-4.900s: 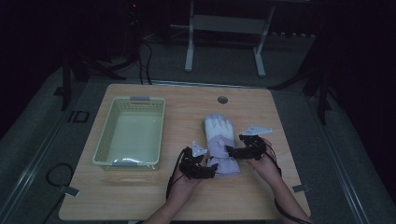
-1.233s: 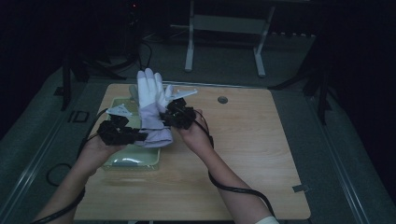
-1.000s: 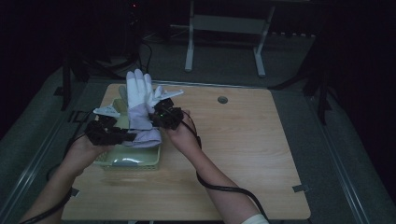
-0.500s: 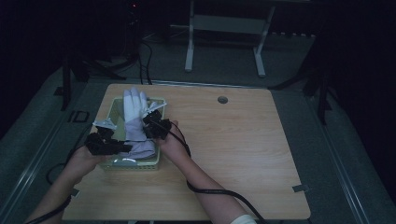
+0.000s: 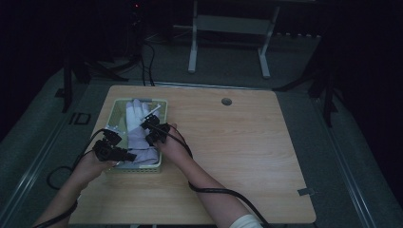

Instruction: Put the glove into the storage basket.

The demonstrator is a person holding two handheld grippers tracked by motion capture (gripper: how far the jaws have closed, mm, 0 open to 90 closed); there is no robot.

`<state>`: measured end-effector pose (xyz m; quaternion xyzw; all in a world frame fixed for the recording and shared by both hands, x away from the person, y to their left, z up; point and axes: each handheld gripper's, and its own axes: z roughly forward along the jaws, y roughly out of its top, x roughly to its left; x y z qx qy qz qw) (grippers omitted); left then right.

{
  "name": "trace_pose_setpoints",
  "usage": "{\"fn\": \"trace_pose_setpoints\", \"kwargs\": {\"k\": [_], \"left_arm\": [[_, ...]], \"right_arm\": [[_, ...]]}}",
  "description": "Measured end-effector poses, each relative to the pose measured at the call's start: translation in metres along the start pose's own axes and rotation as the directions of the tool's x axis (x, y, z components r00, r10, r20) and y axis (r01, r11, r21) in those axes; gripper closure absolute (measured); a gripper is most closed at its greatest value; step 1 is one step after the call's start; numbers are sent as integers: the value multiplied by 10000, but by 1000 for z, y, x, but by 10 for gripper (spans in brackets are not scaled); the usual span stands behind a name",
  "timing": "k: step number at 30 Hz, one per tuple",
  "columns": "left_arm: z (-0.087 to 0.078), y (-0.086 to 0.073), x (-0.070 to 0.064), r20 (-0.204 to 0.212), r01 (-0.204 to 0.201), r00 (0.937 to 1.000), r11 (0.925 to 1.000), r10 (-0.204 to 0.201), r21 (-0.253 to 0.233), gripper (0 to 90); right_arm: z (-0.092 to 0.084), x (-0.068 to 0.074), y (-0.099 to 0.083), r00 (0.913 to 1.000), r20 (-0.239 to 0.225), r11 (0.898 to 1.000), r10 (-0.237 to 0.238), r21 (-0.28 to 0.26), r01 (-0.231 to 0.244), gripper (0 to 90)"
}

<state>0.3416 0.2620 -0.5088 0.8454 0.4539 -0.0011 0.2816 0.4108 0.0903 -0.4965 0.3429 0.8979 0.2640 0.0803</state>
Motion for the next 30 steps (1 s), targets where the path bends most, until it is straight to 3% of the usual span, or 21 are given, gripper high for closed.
{"fn": "trace_pose_setpoints", "kwargs": {"k": [3,6,9,10,11,13,16,18,20,24,27,30], "left_arm": [[4,-1,2,-14,410,9992,9991,-410,82,593],[3,-4,1,-317,455,9985,9990,-456,-42,539],[-3,-8,-1,-506,675,9962,9954,-711,-686,438],[-3,-8,-1,-506,675,9962,9954,-711,-686,395],[-10,-10,-3,-691,728,9942,9896,-818,-1238,395],[-19,-13,-5,-443,712,9958,9828,-798,-1704,245],[-31,-14,-11,-542,687,9948,9606,-863,-2695,183],[-36,-14,-17,-660,572,9943,9396,-843,-3373,157],[-39,-13,-22,-535,505,9956,9207,-771,-3870,142],[-39,-8,-36,-608,89,9973,8917,-408,-4525,143],[-37,-3,-46,-764,-260,9970,8796,-118,-4750,144],[-32,2,-58,-1155,-800,9929,8826,293,-4633,143]], "right_arm": [[2,2,2,9998,69,9997,-199,104,198,663],[2,2,2,9996,74,9996,-256,115,255,576],[-3,-1,3,9993,-14,9992,-369,-140,369,469],[-3,-1,3,9993,-14,9992,-369,-140,369,469],[-6,-2,4,9989,-124,9983,-454,-363,449,423],[-18,-6,7,9988,-393,9977,-278,-622,253,279],[-33,-11,8,9970,-737,9931,-249,-1159,162,191],[-41,-15,8,9953,-951,9895,-158,-1444,19,175],[-48,-18,7,9949,-924,9881,-392,-1521,248,144],[-58,-25,-1,9948,-759,9826,-681,-1778,537,142],[-64,-31,-7,9949,-797,9807,-620,-1902,459,142],[-69,-37,-13,9952,-766,9794,-617,-1970,455,142]]}}
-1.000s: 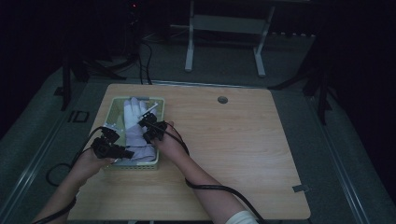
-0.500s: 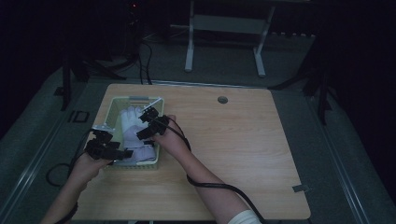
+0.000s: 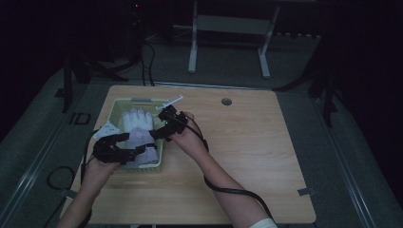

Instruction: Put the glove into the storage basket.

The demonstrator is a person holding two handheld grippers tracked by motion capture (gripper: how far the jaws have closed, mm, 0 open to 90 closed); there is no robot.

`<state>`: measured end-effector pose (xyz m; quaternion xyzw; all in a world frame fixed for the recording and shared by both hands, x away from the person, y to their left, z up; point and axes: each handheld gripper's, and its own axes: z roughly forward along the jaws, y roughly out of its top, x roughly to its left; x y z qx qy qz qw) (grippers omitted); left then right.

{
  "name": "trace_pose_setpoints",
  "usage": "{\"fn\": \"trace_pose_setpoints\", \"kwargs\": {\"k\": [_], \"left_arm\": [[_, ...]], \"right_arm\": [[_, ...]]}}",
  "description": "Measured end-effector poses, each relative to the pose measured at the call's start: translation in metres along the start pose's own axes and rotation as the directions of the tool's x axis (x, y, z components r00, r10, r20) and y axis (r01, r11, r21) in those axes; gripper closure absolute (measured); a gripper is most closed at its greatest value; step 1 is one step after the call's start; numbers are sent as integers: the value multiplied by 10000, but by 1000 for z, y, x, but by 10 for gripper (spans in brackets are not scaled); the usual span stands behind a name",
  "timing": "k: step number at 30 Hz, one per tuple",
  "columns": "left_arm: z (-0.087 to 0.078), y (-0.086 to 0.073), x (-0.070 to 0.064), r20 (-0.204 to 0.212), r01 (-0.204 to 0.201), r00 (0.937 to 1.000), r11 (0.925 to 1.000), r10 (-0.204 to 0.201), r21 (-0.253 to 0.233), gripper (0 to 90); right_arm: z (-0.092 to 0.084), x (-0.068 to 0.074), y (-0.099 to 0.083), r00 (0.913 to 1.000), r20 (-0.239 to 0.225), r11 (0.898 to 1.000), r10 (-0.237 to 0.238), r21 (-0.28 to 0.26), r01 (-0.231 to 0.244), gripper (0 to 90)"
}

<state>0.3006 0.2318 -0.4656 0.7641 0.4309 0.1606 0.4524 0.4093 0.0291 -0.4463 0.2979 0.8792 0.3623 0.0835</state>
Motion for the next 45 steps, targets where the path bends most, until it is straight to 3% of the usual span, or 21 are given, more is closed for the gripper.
{"fn": "trace_pose_setpoints", "kwargs": {"k": [2,11,19,24,31,34,41,45], "left_arm": [[7,1,-9,137,-250,9996,9997,249,76,143],[20,3,-27,674,-451,9967,9990,447,51,143],[28,6,-52,1313,-818,9879,9966,824,-104,144],[34,7,-69,1954,-1086,9745,9939,1106,-211,143],[44,6,-91,2413,-1611,9573,9869,1592,-118,143],[49,4,-100,2786,-1748,9452,9846,1703,-89,143],[65,-5,-120,3161,-2339,9241,9720,2146,238,142],[74,-11,-126,3362,-2415,9169,9697,2151,382,142]], "right_arm": [[-4,-3,-4,10000,65,10000,-3,14,3,142],[-21,-17,-28,9999,161,9998,-60,174,57,146],[-39,-25,-49,9995,258,9998,-178,71,177,146],[-48,-28,-61,9992,290,9996,-281,91,279,146],[-60,-35,-86,9988,377,9995,-320,-9,321,144],[-63,-39,-96,9987,421,9996,-273,-36,275,144],[-68,-48,-122,9982,557,9998,-212,74,209,142],[-70,-50,-133,9977,618,9996,-280,-70,285,142]]}}
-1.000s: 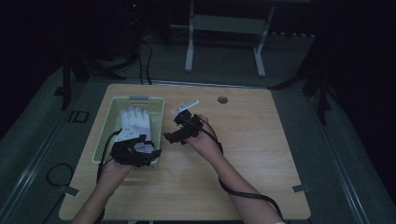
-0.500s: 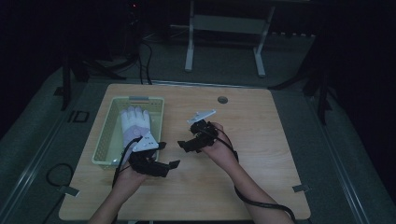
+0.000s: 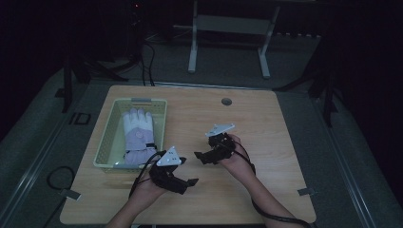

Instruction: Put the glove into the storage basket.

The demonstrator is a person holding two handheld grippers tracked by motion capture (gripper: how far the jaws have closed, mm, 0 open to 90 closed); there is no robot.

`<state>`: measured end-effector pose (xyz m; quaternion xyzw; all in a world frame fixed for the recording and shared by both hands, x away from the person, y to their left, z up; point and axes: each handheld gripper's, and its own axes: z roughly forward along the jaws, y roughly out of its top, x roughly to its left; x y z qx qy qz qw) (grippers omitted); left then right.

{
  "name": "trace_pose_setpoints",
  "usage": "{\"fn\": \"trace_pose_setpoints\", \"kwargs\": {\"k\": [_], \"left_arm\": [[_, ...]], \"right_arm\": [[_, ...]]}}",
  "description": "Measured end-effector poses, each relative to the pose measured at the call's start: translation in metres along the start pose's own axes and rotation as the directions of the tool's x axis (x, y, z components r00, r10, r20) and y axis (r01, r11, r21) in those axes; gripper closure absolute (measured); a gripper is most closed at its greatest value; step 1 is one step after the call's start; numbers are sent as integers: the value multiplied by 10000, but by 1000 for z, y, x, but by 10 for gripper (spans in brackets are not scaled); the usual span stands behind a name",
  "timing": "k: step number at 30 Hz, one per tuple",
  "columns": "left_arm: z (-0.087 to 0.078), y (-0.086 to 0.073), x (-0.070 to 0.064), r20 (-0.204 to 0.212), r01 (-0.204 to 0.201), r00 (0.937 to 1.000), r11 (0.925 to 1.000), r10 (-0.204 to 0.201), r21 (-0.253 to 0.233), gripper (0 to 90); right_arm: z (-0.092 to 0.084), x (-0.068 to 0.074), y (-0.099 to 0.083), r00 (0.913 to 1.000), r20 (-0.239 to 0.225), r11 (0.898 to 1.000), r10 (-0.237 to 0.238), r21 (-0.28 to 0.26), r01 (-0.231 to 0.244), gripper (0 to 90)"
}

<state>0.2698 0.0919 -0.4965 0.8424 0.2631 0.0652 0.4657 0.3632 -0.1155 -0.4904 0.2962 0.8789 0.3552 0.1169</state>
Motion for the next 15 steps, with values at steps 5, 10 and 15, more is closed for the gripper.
{"fn": "trace_pose_setpoints", "kwargs": {"k": [5,10,15], "left_arm": [[16,-7,-3,179,-172,9997,9994,166,299,142],[27,-14,-3,346,-91,9994,9990,76,440,142],[35,-21,-3,438,-67,9990,9985,43,542,142]], "right_arm": [[1,-4,-16,10000,-37,10000,-74,-36,73,140],[2,-9,-34,9999,-92,9999,93,-111,-94,140],[3,-12,-50,9999,-96,9999,-97,-41,97,139]]}}
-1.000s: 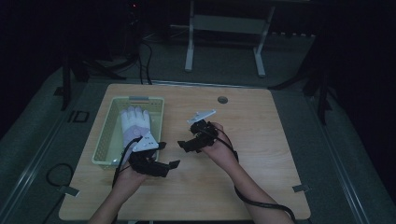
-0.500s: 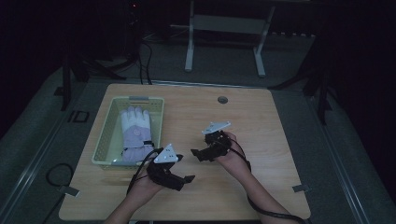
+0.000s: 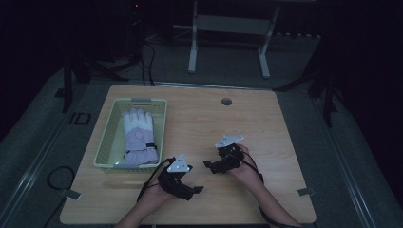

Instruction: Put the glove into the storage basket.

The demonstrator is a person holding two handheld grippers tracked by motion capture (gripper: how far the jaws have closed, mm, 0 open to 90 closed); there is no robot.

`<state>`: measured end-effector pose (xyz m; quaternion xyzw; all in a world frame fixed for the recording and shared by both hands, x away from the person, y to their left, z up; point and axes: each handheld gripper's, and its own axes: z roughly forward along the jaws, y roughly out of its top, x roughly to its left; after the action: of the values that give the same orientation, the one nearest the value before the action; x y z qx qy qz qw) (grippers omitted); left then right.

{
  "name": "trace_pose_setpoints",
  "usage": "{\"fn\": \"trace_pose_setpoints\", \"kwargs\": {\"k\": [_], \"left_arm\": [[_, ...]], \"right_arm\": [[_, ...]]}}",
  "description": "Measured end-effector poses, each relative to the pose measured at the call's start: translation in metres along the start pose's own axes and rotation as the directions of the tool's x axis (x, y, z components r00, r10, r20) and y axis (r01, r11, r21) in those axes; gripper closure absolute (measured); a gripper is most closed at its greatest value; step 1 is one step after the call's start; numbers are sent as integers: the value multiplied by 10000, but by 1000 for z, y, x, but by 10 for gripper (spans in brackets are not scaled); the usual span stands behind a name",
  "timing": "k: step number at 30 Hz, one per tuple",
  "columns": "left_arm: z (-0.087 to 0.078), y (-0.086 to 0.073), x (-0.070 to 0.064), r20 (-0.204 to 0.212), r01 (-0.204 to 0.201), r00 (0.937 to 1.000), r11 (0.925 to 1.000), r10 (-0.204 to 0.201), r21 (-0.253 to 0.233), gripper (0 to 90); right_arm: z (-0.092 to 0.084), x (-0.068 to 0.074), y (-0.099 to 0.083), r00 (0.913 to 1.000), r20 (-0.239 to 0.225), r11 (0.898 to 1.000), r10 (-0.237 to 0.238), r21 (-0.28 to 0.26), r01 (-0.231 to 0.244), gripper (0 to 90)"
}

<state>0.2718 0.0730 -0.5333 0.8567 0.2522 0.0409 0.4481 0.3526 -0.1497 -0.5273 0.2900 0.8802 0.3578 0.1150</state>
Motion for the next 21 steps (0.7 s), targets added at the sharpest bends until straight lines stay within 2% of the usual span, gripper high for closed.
{"fn": "trace_pose_setpoints", "kwargs": {"k": [12,21], "left_arm": [[13,-7,-2,218,13,9998,9998,-17,179,142],[19,-11,-4,337,21,9994,9996,-31,289,142]], "right_arm": [[-2,-6,-28,9993,333,9998,-157,90,154,133],[-8,-8,-43,9986,481,9996,-225,-157,233,134]]}}
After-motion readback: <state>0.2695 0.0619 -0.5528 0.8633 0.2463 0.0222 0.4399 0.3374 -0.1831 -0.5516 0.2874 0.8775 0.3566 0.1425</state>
